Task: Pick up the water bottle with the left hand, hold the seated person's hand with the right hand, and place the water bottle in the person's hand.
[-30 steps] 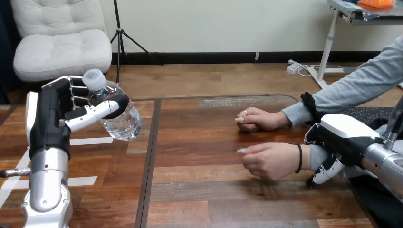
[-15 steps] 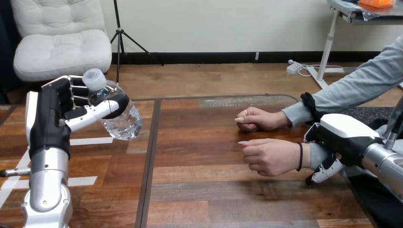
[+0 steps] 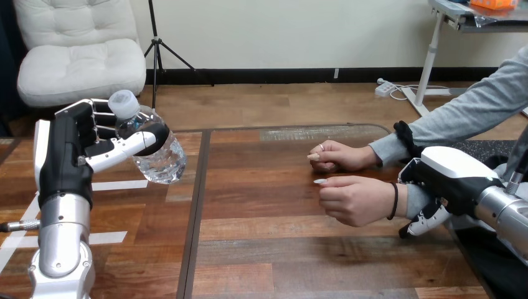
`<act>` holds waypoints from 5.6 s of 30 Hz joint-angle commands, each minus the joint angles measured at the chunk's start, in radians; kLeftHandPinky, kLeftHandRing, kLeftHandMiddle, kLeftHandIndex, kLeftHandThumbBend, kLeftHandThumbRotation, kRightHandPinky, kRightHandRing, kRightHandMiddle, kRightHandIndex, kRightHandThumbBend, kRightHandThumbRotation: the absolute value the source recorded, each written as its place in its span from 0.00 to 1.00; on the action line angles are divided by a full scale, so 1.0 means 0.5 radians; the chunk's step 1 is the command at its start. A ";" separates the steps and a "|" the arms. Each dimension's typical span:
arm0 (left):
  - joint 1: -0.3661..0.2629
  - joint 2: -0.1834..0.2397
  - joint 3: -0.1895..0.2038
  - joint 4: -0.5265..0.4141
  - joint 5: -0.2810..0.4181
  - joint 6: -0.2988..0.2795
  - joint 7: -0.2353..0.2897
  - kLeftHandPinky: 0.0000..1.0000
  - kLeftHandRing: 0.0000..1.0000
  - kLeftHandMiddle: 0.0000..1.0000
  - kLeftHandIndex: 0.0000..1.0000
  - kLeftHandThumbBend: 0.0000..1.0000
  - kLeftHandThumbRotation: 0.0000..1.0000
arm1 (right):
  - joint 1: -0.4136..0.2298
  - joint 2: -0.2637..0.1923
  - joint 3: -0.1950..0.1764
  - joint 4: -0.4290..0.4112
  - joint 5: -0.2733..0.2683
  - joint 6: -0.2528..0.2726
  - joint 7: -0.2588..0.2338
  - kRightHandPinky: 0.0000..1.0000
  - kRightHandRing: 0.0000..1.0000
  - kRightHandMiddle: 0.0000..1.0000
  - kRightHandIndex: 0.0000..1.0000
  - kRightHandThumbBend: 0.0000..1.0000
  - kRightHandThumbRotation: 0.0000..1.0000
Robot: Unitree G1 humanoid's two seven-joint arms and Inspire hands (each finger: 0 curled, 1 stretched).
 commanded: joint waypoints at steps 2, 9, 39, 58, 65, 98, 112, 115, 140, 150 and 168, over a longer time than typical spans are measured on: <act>-0.099 0.016 0.008 -0.120 -0.009 -0.078 -0.007 0.36 0.42 0.46 0.43 0.77 0.00 | -0.121 0.021 -0.029 -0.005 0.040 -0.001 0.023 0.22 0.26 0.33 0.35 0.75 0.00; -0.099 0.015 0.010 -0.125 -0.011 -0.067 -0.011 0.36 0.42 0.45 0.43 0.77 0.00 | -0.120 0.018 -0.024 -0.008 0.042 0.000 0.018 0.23 0.28 0.34 0.36 0.74 0.00; -0.108 0.002 0.015 -0.129 -0.011 -0.050 -0.001 0.35 0.41 0.45 0.43 0.78 0.00 | -0.119 0.005 -0.031 -0.024 0.056 -0.010 0.026 0.22 0.27 0.32 0.34 0.66 0.00; -0.103 0.011 0.014 -0.116 -0.010 -0.078 -0.014 0.35 0.41 0.45 0.43 0.77 0.00 | -0.121 0.008 -0.033 -0.022 0.060 -0.022 0.023 0.23 0.27 0.33 0.34 0.66 0.00; -0.105 0.009 0.015 -0.119 -0.011 -0.072 -0.012 0.35 0.42 0.45 0.43 0.77 0.00 | -0.122 0.011 -0.039 -0.030 0.070 0.002 0.048 0.23 0.27 0.33 0.34 0.65 0.00; -0.082 0.004 -0.017 -0.156 0.005 -0.059 -0.026 0.35 0.41 0.45 0.43 0.78 0.00 | -0.109 0.008 -0.068 -0.068 0.124 -0.011 0.066 0.22 0.26 0.31 0.33 0.66 0.00; -0.068 -0.036 -0.071 -0.179 -0.016 -0.090 -0.090 0.34 0.40 0.44 0.42 0.79 0.00 | -0.099 -0.006 -0.129 -0.147 0.195 -0.039 0.083 0.20 0.25 0.30 0.32 0.66 0.00; -0.068 -0.042 -0.081 -0.160 -0.019 -0.111 -0.107 0.34 0.40 0.44 0.42 0.79 0.00 | -0.096 -0.014 -0.138 -0.181 0.206 -0.032 0.098 0.21 0.25 0.30 0.32 0.66 0.00; -0.063 -0.094 -0.199 -0.147 0.036 -0.127 -0.154 0.32 0.38 0.41 0.41 0.81 0.00 | -0.040 -0.059 -0.233 -0.489 0.299 0.034 0.240 0.17 0.22 0.27 0.28 0.63 0.00; -0.066 -0.115 -0.244 -0.161 0.044 -0.101 -0.155 0.30 0.37 0.41 0.41 0.83 0.00 | -0.029 -0.057 -0.246 -0.566 0.282 0.082 0.274 0.19 0.23 0.29 0.29 0.64 0.00; -0.088 -0.153 -0.301 -0.158 0.048 -0.099 -0.180 0.32 0.38 0.42 0.40 0.83 0.00 | -0.022 -0.027 -0.243 -0.638 0.284 0.105 0.293 0.21 0.24 0.30 0.31 0.65 0.00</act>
